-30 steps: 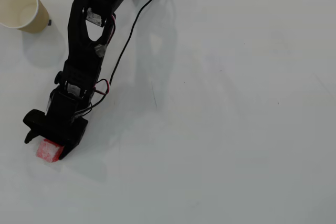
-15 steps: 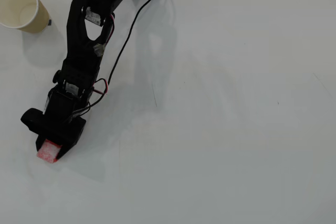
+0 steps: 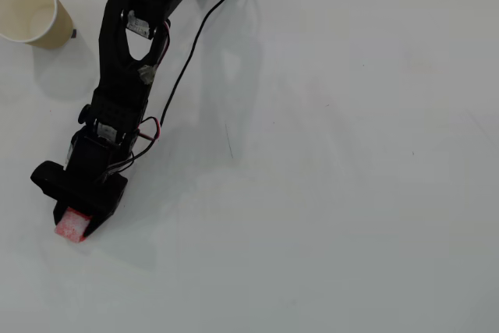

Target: Pick up the cube and drop it in the cup.

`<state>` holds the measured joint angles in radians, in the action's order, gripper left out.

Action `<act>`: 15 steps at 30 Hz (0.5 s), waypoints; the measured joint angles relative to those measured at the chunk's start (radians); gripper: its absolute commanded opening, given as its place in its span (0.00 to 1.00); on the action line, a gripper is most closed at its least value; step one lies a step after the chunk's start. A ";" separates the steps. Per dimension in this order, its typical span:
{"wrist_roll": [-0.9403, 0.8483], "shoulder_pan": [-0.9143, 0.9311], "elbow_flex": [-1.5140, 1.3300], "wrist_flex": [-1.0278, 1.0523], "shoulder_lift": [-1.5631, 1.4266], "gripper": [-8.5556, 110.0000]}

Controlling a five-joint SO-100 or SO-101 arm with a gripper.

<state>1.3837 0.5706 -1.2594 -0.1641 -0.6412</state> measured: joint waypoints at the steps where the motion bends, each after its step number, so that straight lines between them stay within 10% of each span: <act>1: 0.000 0.000 0.000 0.000 0.000 0.11; 15: 0.000 -0.003 -0.242 0.000 -0.219 0.11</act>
<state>1.3837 0.5676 -1.5018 -0.1641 -0.8606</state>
